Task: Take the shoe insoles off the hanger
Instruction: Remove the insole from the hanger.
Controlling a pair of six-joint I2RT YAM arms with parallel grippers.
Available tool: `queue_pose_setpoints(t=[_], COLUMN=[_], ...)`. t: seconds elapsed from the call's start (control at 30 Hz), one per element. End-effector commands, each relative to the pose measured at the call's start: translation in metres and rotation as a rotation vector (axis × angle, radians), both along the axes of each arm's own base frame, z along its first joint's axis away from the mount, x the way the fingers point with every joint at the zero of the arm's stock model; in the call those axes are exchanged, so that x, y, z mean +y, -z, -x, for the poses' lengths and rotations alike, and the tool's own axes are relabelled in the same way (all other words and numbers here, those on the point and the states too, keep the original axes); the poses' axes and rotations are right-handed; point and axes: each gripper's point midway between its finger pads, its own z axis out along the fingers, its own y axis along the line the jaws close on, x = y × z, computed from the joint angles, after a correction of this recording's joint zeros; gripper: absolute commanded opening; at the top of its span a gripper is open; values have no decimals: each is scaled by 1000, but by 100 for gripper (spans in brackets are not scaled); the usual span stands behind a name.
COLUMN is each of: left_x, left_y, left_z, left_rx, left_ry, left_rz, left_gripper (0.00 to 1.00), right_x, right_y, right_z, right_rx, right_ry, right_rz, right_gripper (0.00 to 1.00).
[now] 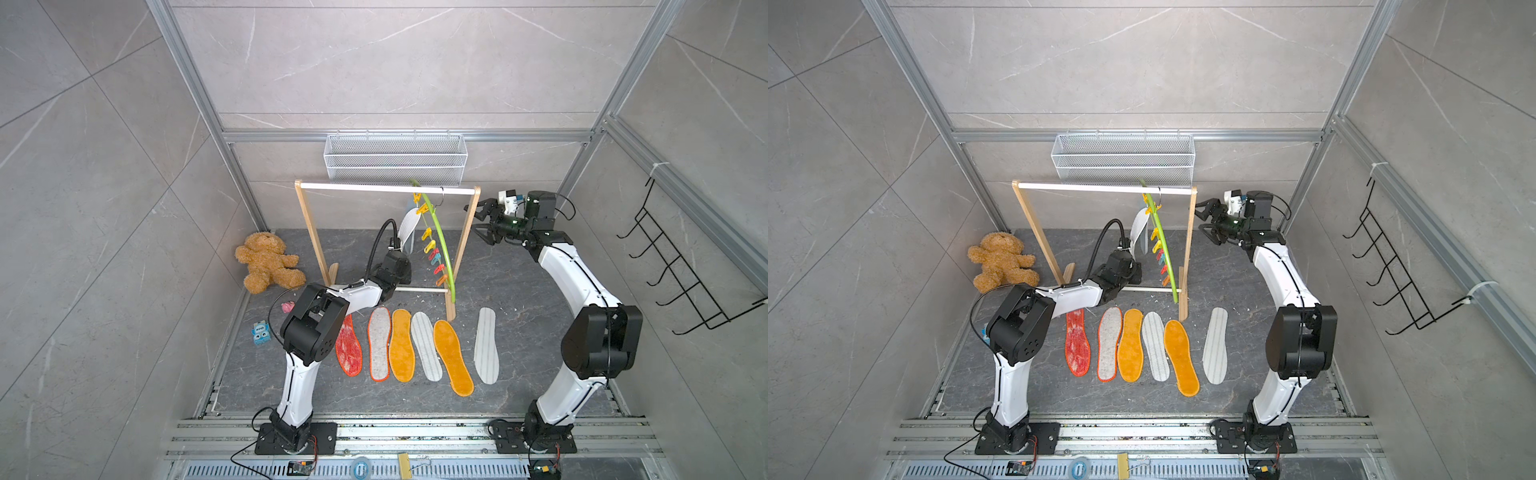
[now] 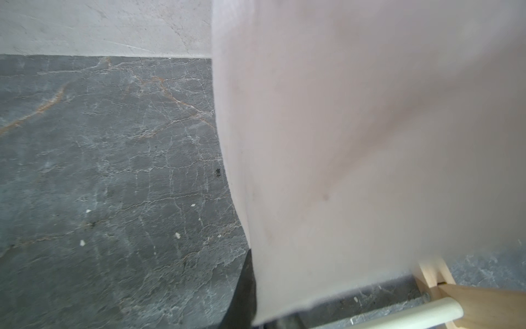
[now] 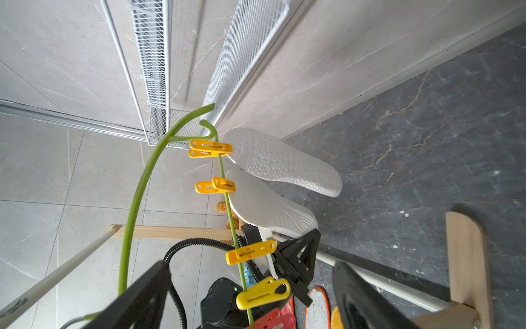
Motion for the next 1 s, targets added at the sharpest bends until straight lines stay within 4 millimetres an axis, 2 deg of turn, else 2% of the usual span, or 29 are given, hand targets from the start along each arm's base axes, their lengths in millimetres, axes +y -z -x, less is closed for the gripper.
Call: queue_pose_setpoints(t=[0.0,0.2,0.37,0.53,0.97], left_x=[3,4,2,-1,1], left_y=[-47,-54,-61,-67,-71], left_z=[-6,-5,-7,-9,-7], left_rx=[-80,-79,-89,-96,-104], left_ry=[22,51,55,61,56], left_rz=[-45,-105,-97,-91,-75], left_gripper=[0,0,0,0,0], right_x=[12,21,32,43,45], right_y=[0,1,-2,-1,13], right_z=[-1,-8,-10,-16,-26], right_rx=[-5,6,6,24,81], right_ry=[-54,-62,-69,-74,-25], right_rz=[18,15,10,9,12], right_gripper=[87,79,77,69,54])
